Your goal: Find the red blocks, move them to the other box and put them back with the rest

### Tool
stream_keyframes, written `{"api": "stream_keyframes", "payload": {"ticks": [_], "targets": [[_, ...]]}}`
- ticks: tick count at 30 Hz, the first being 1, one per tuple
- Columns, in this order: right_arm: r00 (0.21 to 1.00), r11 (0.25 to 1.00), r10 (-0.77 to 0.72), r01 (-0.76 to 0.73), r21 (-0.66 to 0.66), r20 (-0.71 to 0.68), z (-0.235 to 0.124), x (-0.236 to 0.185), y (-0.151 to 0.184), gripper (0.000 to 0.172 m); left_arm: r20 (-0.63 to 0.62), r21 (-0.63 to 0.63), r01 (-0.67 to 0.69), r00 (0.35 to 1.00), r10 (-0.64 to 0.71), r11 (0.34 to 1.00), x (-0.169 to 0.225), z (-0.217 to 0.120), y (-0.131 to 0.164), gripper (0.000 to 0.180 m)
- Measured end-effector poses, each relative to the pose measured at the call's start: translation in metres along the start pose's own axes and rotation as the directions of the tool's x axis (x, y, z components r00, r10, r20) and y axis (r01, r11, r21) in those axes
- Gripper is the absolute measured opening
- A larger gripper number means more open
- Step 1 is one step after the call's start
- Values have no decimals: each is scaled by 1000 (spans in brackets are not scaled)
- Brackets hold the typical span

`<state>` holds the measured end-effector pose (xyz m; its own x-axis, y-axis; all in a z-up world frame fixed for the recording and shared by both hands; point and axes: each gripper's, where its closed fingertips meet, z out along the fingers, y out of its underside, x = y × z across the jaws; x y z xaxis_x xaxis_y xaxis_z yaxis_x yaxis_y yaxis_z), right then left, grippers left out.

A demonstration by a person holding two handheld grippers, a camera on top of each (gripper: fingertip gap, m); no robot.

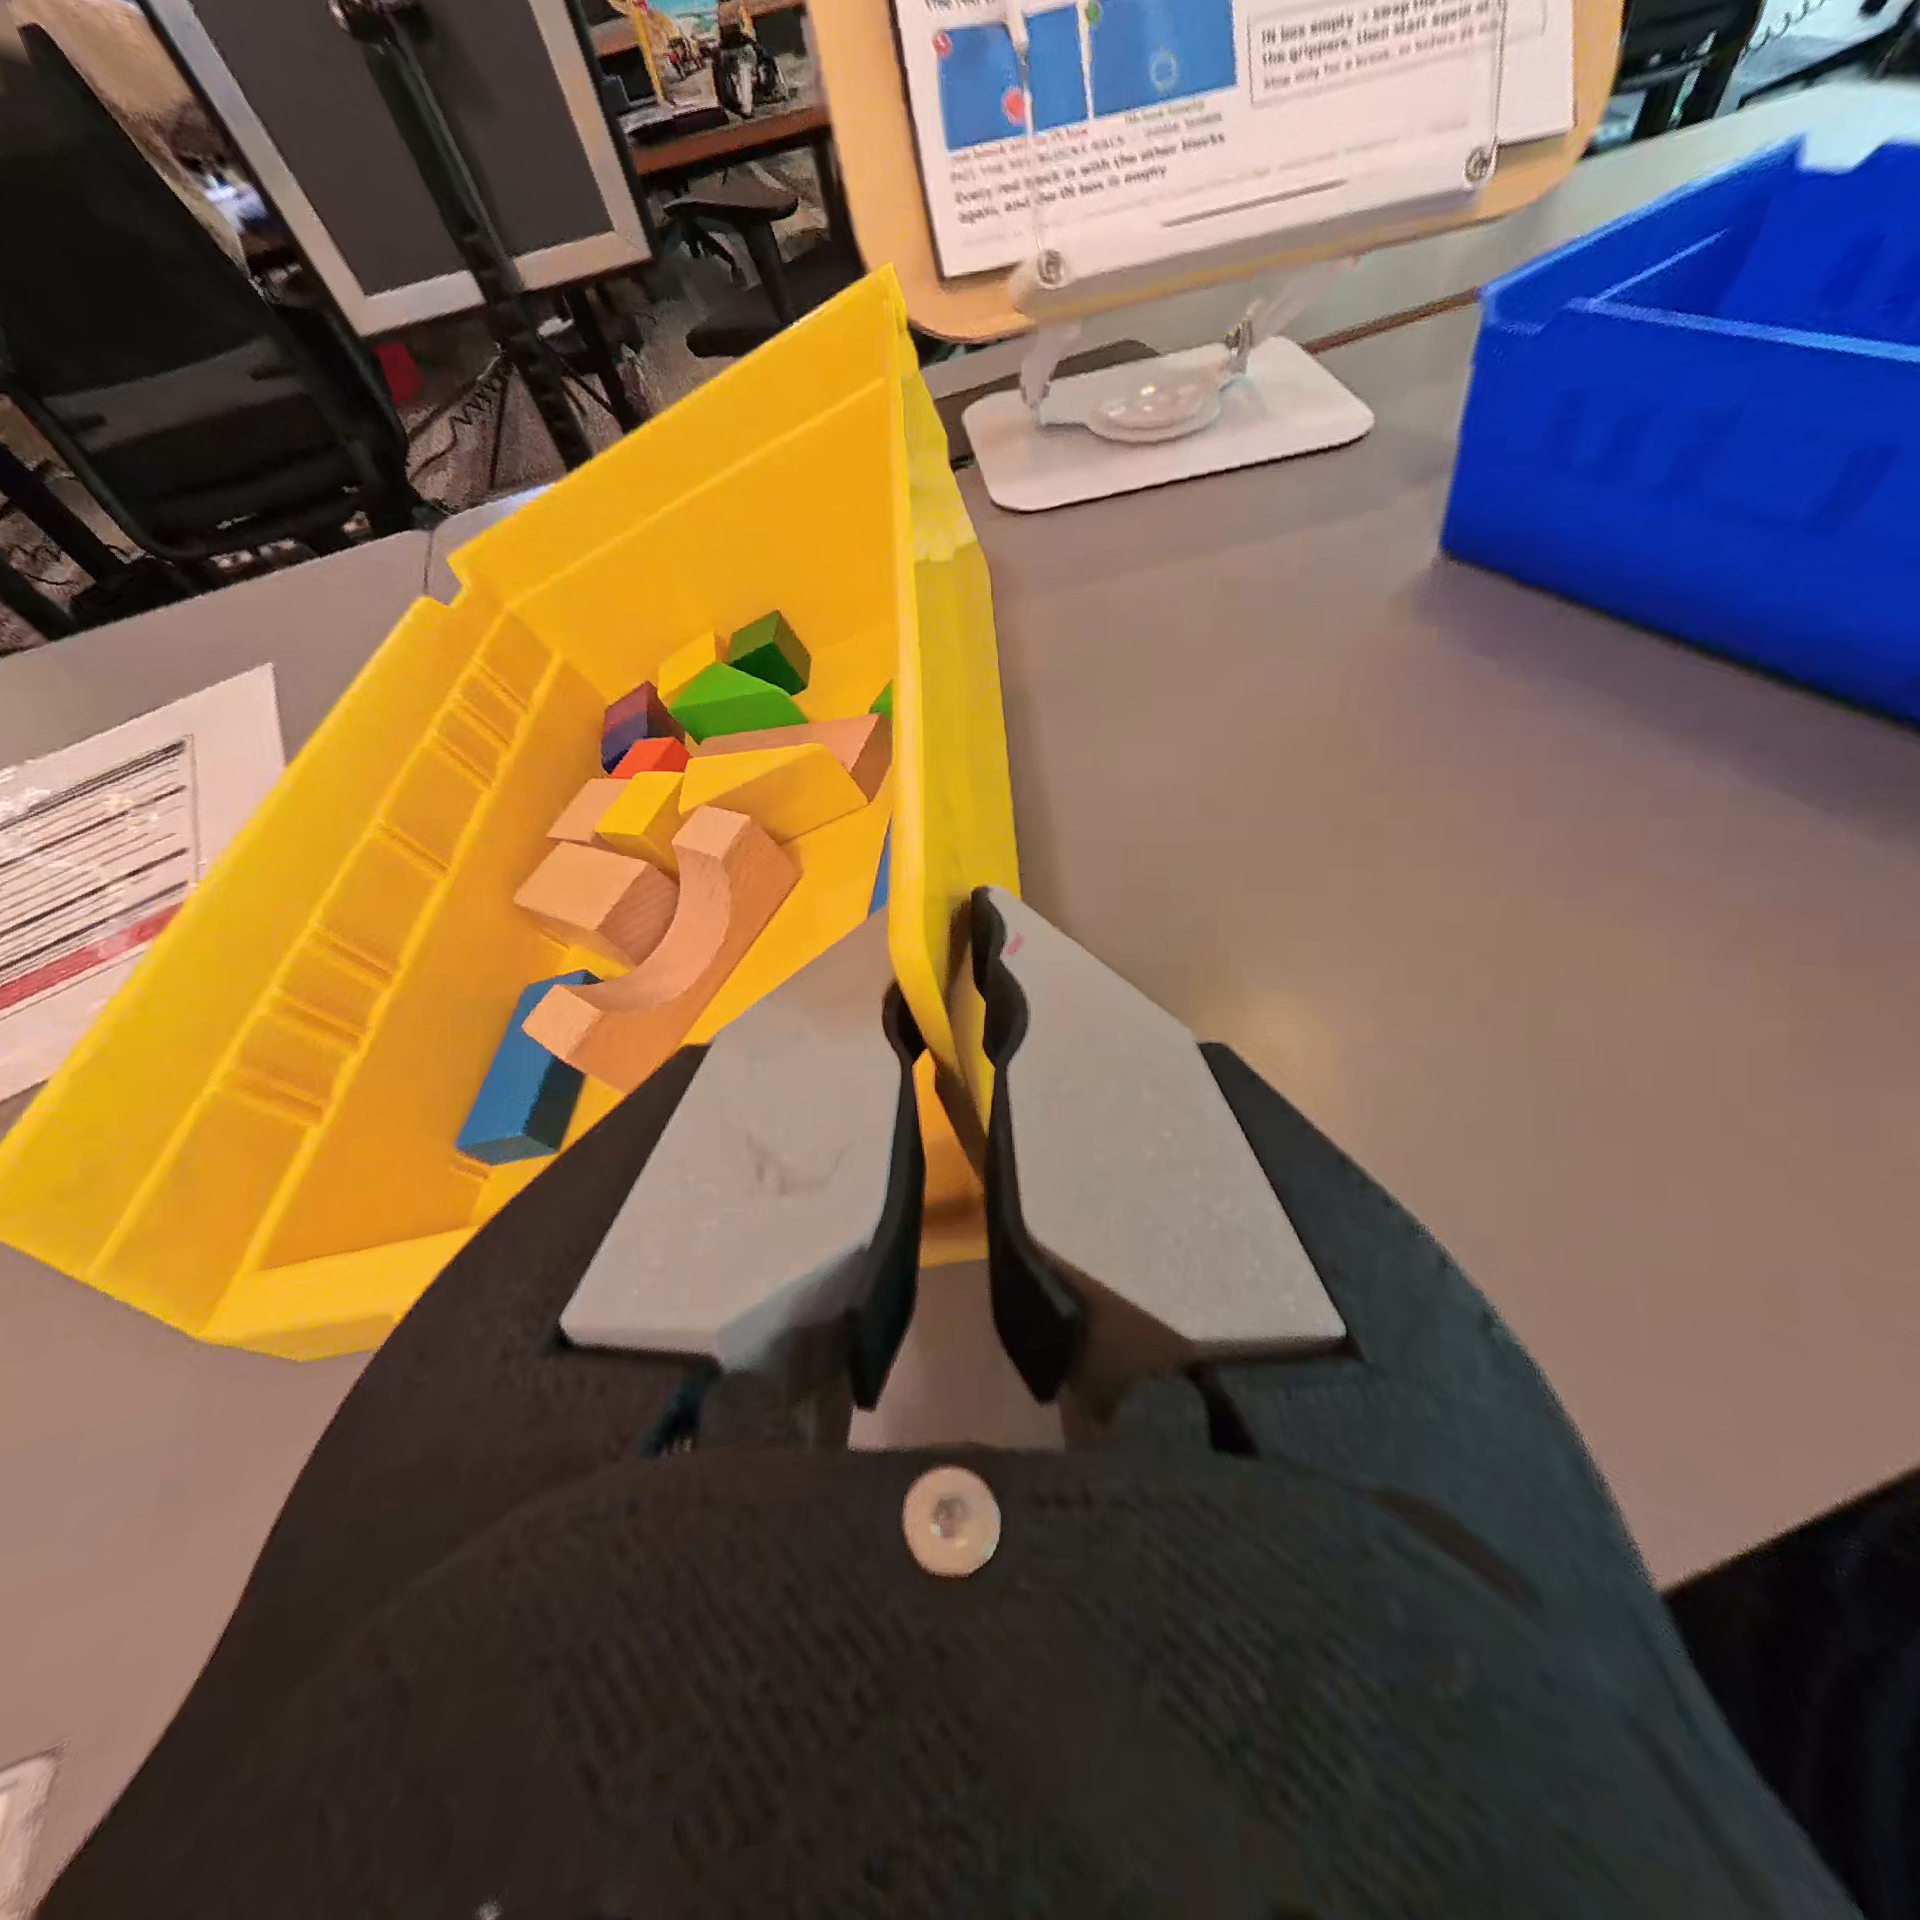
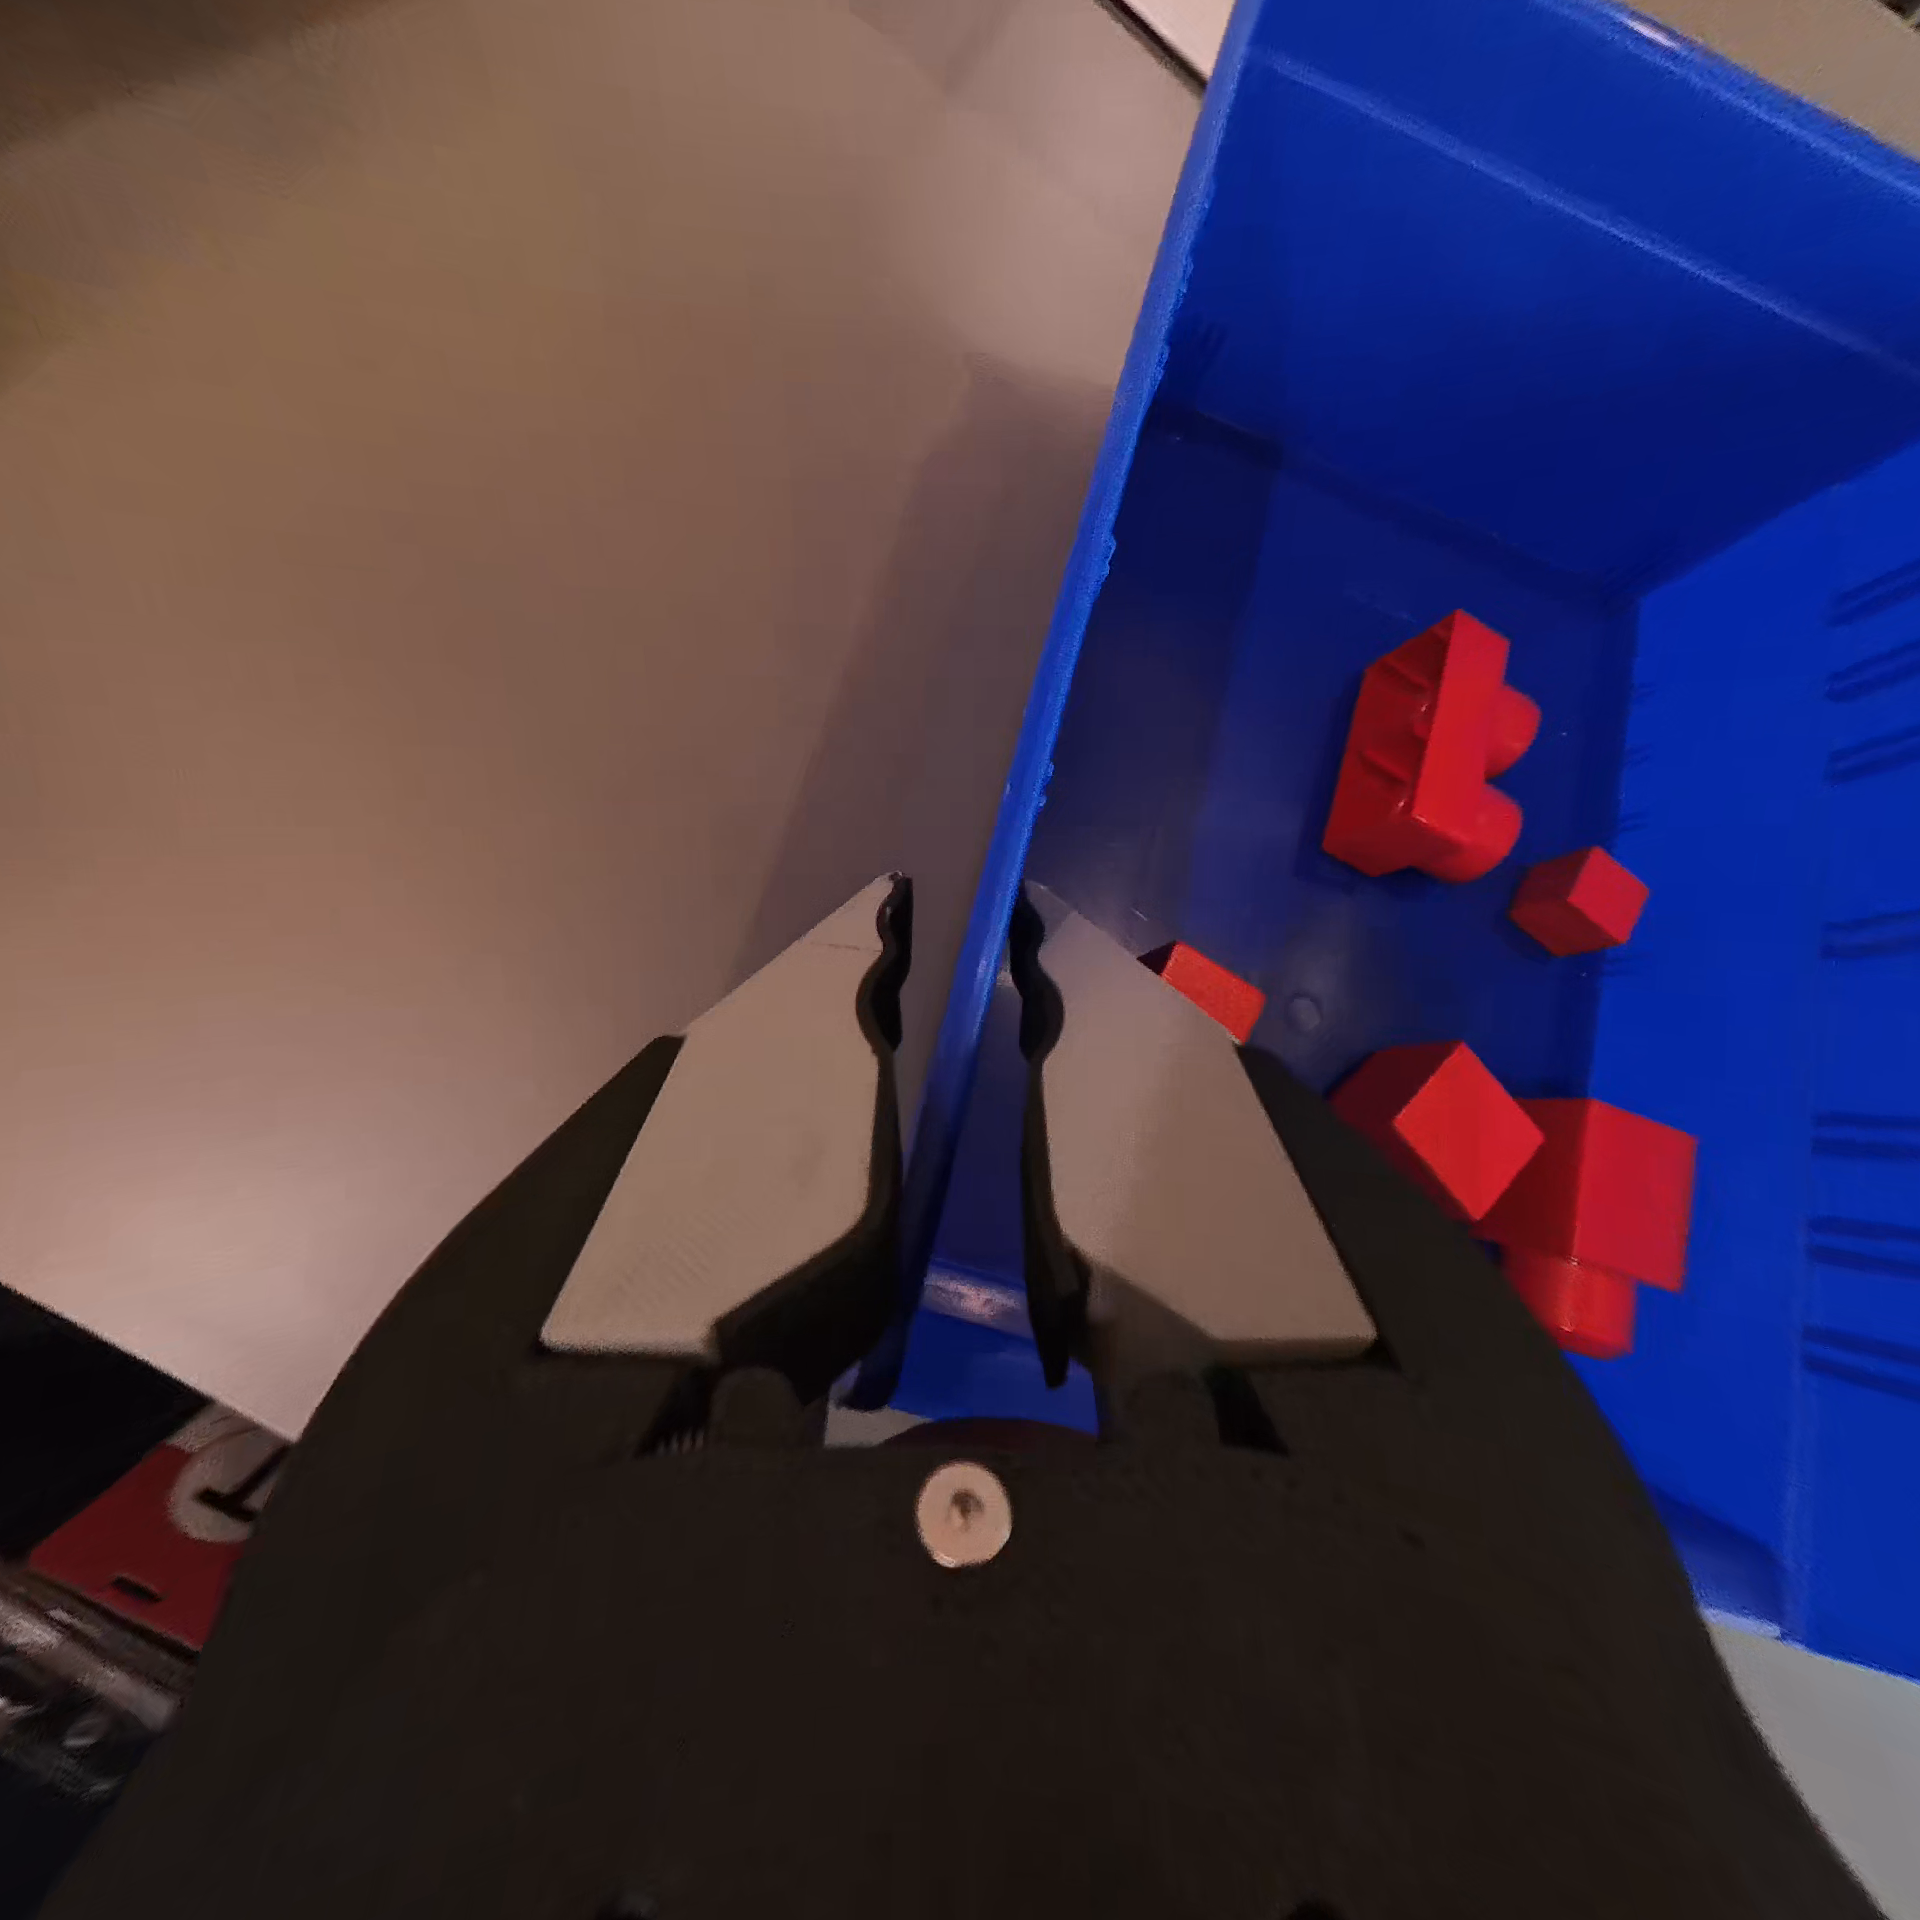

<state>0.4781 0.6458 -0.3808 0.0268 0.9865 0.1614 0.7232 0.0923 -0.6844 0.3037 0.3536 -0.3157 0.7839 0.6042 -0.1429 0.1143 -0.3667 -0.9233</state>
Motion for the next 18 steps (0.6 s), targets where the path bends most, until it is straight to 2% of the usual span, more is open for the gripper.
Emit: {"api": "stream_keyframes", "payload": {"ticks": [7,13,15,18], "targets": [[994,999,-36,34,19,104,22,-101,-56,17,68,73,4,998,-9,997,-37,-50,-21,1],[958,995,-86,69,69,275,45,-212,-120,29,165,143,-35,986,11,989,-63,-100,-42,0],[935,989,-118,82,120,334,40,-247,-143,34,183,170,-48,983,16,984,-68,-111,-49,0],[927,962,-174,87,260,332,10,-261,-177,28,201,188,-93,978,54,978,-64,-124,-59,0]]}}
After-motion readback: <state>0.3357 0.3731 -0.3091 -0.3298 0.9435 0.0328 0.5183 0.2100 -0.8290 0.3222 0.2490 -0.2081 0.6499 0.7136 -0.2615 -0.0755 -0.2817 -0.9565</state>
